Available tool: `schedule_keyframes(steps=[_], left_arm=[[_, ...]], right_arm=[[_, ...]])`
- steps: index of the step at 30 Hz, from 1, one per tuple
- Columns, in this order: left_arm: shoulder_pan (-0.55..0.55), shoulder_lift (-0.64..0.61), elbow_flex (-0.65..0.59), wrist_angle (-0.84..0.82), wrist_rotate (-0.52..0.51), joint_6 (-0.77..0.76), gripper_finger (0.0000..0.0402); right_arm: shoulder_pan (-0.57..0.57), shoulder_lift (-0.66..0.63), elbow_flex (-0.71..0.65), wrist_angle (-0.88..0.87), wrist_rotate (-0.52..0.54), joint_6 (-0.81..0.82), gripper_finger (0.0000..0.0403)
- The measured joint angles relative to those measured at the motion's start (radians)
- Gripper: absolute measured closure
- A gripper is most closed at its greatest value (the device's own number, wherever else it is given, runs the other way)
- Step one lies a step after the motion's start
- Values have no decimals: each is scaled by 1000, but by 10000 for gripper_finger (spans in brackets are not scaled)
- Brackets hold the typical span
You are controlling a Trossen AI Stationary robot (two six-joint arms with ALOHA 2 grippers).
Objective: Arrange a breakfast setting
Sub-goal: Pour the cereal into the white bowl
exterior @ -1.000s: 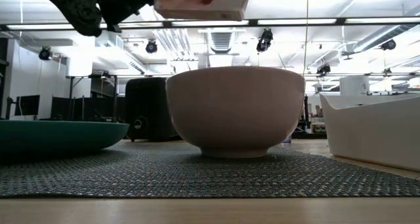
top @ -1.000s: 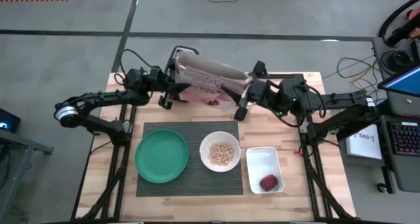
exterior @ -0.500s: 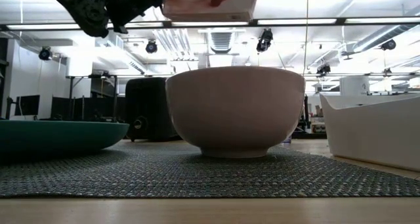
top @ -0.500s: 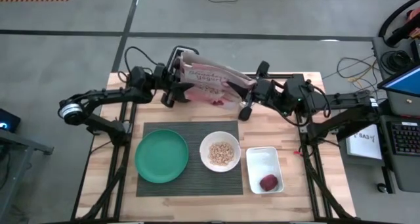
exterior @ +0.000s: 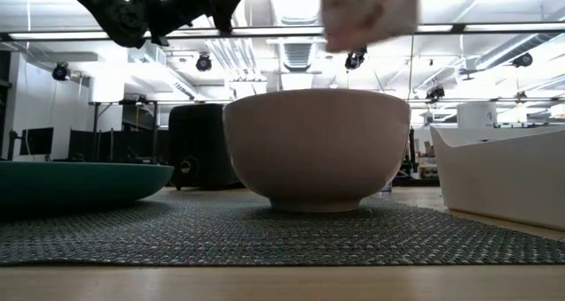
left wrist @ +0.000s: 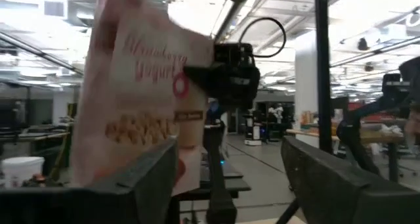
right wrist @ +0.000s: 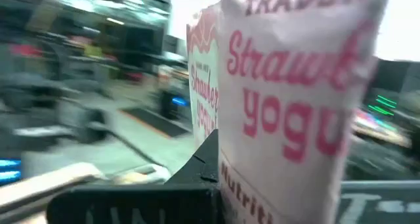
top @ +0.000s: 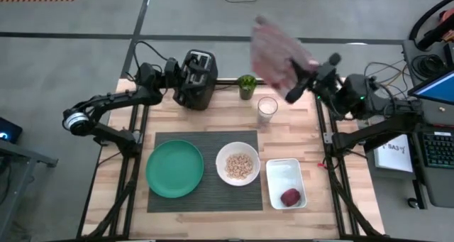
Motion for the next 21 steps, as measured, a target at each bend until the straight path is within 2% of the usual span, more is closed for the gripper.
schedule_keyframes(steps=[2,5,10,16,21], left_arm=[[16,-2,0,0,1,0,137],[28,-6,0,0,31,-1,130],[31,-21,-4,0,84,-9,134],[31,-36,-6,0,153,-45,142],[31,-36,-12,-1,188,-51,148]], right_arm=[[-1,-37,-33,-12,98,2,395],[-11,-110,-107,-42,189,44,395],[-32,-266,-313,-73,324,188,395],[-39,-452,-559,-71,400,353,395],[-40,-537,-734,-68,491,490,395]])
